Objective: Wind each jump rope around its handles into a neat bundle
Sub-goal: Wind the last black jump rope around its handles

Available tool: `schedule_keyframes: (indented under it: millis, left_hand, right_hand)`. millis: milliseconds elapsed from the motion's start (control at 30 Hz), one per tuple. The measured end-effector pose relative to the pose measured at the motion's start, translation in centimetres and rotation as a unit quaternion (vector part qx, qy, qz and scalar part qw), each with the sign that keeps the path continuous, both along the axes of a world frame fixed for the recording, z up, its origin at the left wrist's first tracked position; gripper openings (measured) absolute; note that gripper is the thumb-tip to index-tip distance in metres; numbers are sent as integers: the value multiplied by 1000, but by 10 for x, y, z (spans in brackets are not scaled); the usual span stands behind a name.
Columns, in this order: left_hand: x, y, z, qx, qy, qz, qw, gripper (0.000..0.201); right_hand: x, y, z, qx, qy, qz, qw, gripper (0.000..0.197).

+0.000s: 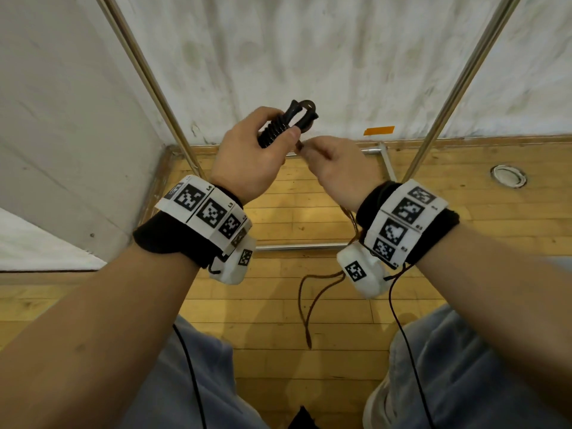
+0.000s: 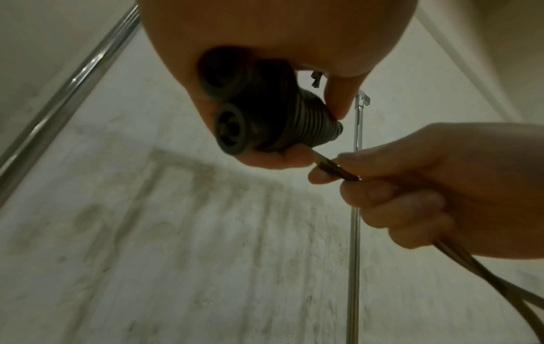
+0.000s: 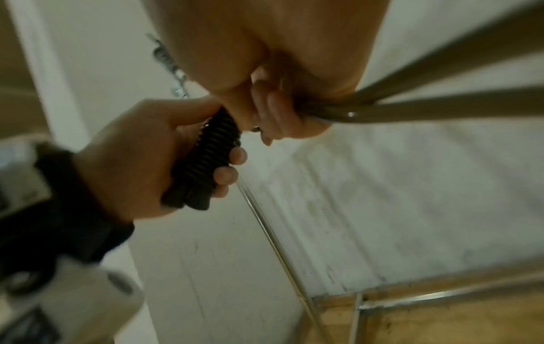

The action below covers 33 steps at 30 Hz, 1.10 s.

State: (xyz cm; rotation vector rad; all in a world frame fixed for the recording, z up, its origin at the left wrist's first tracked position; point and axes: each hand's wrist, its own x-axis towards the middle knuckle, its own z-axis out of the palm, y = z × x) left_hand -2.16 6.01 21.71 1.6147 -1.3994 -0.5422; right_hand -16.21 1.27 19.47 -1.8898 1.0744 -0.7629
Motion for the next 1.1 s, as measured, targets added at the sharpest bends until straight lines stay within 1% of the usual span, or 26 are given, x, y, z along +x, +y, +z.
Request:
schedule_keyframes:
  millis: [67,133,200,233,300,333,367,400,433,467,500,533,567,633,667,700,800,833,867,967,1100]
  left_hand:
    - [3,-2,-1,9,15,7,1000,27]
    - [1,-2,-2,20,30,2,999,22]
    - [-5,0,-1,37,56,-20,998,20]
    - [-9,1,0,45,74,-36,996,19]
    - [-14,2,2,72,112,-65,989,19]
    - [-15,2,3,89,127,-75,985,20]
    - [-16,2,4,106,142,-83,981,22]
    - [-16,2,5,118,158,-87,976,23]
    - [-15,1,6,125,172,-87,973,25]
    - [-13,0,7,128,183,-84,971,26]
    - [-10,0,9,128,189,-79,970,26]
    - [-7,-1,10,126,192,-71,971,26]
    - [-3,-1,10,122,191,-62,972,25]
    - [2,-2,10,112,177,-42,977,23]
    - [4,-2,10,103,166,-32,980,21]
    - [4,-2,9,92,152,-23,984,20]
    - [7,-4,8,48,100,10,994,17]
    - [9,-4,8,34,85,19,996,17]
    - [11,-4,8,26,66,25,997,20]
    - [17,-4,3,34,-28,29,999,29]
    - [23,-5,-8,69,-151,29,986,34]
  right_hand:
    - [-2,1,-3,-98,124,6,987,22]
    - [-9,-7,-5,-162,222,-23,961,19]
    - [-14,-18,-6,-186,279,-55,940,22]
    - [-16,-23,-6,-182,285,-70,938,23]
    - [-14,-29,-9,-165,254,-101,948,26]
    - [-11,-27,-11,-136,216,-105,961,26]
    - [-9,-25,-13,-82,170,-88,978,23]
    - [-6,-22,-15,-8,123,-46,991,18]
    - [-5,-18,-17,80,81,8,993,15]
    - [-4,-13,-18,165,44,61,983,12]
    - [-3,-10,-20,223,13,101,970,9]
    - [-3,-8,-21,236,3,119,964,11]
    - [-3,-8,-22,213,14,119,970,14]
    - [-2,-10,-23,137,47,87,986,21]
    - [-1,-10,-22,112,50,70,990,23]
    - [1,-9,-21,97,41,57,993,23]
    - [7,-1,-19,78,-19,17,997,13]
    - [8,1,-19,74,-32,7,997,15]
    - [7,3,-18,64,-30,3,997,19]
    - [1,2,-14,22,35,6,999,33]
    - [-3,3,-12,71,72,16,995,40]
